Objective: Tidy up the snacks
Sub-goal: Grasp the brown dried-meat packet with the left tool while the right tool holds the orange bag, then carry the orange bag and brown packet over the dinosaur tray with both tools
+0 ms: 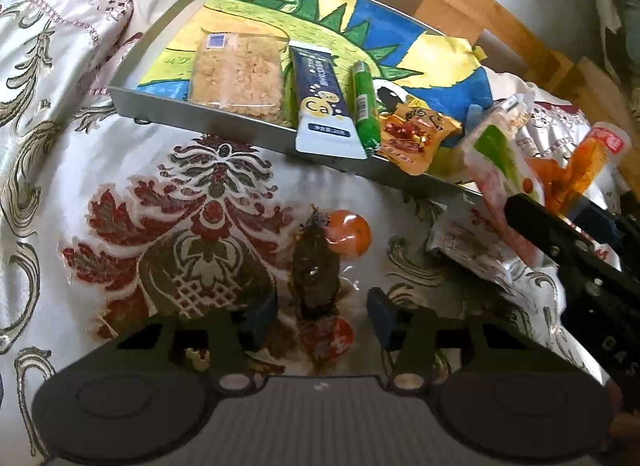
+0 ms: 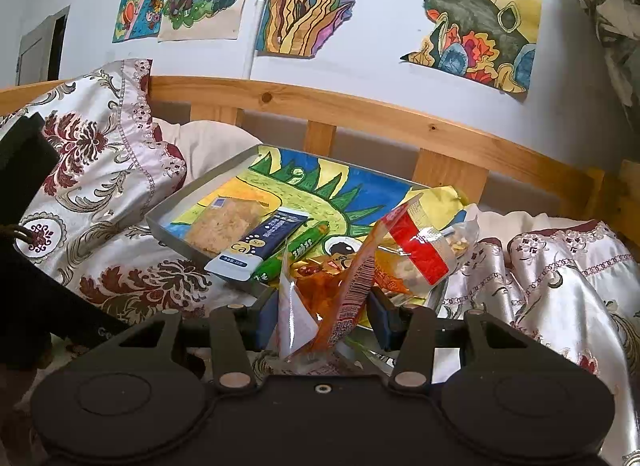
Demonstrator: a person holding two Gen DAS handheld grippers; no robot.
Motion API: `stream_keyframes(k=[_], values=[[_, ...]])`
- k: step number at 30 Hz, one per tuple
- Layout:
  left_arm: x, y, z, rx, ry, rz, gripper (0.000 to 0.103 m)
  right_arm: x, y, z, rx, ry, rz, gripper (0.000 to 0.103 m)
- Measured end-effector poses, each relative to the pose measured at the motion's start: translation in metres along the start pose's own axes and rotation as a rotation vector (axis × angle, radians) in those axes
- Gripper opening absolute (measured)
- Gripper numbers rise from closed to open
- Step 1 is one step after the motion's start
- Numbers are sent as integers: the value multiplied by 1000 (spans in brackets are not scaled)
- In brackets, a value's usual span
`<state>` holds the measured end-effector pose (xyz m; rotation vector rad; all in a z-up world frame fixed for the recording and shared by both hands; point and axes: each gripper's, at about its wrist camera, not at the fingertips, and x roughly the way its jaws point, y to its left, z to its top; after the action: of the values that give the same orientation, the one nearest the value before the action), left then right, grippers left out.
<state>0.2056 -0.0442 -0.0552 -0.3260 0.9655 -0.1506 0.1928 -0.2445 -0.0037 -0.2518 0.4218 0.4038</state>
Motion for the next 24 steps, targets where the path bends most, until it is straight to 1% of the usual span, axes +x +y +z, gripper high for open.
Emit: stream_keyframes(k=[8,15,18,21,24], values=[[-19,-3,-4,5,-26,-26,49,1,3,0,-14,-10,-6,50],[-41,9,-6,-80,-60,-29,48,-2,5,2,-16,-41,-11,50],[-46,7,2,-75,-87,-22,48,-1,7,4,-26,-64,-8,50],[-48,2,16,-65,-123,-23,48,3,7,9,-41,-106,-1,50],[-46,-4,29,-64,-136,-30,48,12,3,12,-38,-144,0,50]])
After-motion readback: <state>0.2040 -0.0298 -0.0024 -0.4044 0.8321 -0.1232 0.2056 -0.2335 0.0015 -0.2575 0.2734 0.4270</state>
